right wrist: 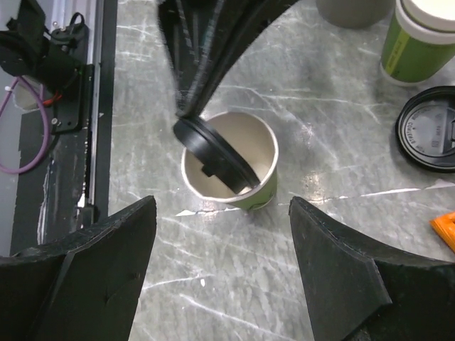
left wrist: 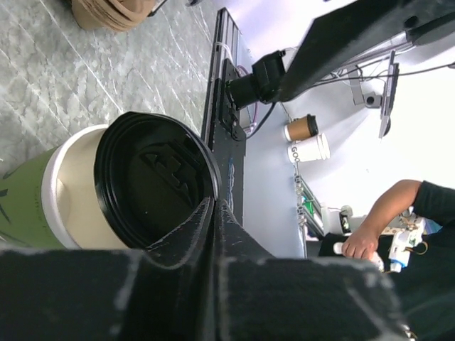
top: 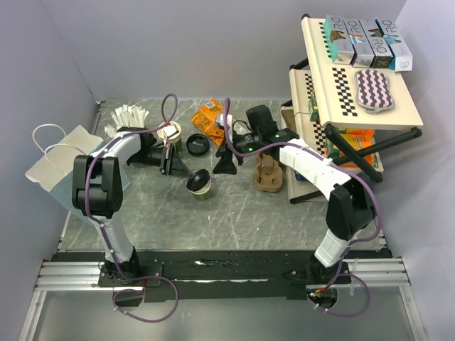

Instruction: Pack the takeout coffee

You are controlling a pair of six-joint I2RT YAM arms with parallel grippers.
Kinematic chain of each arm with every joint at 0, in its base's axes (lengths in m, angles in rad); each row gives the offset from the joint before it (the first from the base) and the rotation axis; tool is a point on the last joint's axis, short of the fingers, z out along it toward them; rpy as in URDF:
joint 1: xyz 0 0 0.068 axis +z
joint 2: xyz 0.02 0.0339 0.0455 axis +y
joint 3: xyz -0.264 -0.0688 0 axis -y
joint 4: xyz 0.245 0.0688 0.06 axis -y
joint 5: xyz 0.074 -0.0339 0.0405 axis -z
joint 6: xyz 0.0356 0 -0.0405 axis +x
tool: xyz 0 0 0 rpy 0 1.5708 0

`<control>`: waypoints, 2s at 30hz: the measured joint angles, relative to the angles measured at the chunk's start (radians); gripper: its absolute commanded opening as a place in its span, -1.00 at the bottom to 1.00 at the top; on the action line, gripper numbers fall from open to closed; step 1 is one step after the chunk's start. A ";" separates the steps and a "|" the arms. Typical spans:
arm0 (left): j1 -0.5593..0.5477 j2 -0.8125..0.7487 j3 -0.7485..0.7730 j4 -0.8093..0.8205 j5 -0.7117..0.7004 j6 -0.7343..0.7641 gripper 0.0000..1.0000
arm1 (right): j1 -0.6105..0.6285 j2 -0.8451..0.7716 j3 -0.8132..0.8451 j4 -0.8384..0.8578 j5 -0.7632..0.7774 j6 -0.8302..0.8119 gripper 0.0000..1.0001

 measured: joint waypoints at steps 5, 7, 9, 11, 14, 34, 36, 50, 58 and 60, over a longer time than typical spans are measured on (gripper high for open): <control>0.012 0.019 0.002 -0.085 0.004 0.094 -0.51 | 0.021 0.034 0.003 0.026 0.013 0.016 0.63; 0.015 0.024 0.003 -0.099 0.005 0.115 -0.48 | 0.029 0.040 0.011 0.031 0.013 0.019 0.64; 0.018 0.027 0.006 -0.113 0.005 0.131 -0.47 | 0.035 0.051 0.026 0.042 0.014 0.024 0.64; 0.019 0.029 0.009 -0.118 0.006 0.137 -0.49 | 0.039 0.061 0.034 0.051 0.015 0.027 0.64; 0.019 0.029 0.016 -0.122 0.006 0.147 -0.47 | 0.043 0.072 0.035 0.058 0.016 0.027 0.64; 0.014 -0.361 -0.214 0.438 -0.289 -0.363 0.09 | 0.053 -0.191 -0.345 -0.058 0.103 -0.467 0.99; 0.009 -0.465 -0.270 0.588 -0.413 -0.517 0.13 | 0.057 -0.217 -0.380 -0.118 0.104 -0.564 1.00; 0.006 -0.620 -0.303 0.911 -0.670 -0.853 0.28 | 0.195 -0.050 -0.393 -0.239 0.137 -0.815 1.00; 0.011 -0.657 -0.342 0.917 -0.698 -0.872 0.29 | 0.209 0.022 -0.379 -0.245 0.184 -0.846 1.00; 0.014 -0.657 -0.348 0.917 -0.701 -0.873 0.29 | 0.212 0.027 -0.379 -0.238 0.197 -0.845 1.00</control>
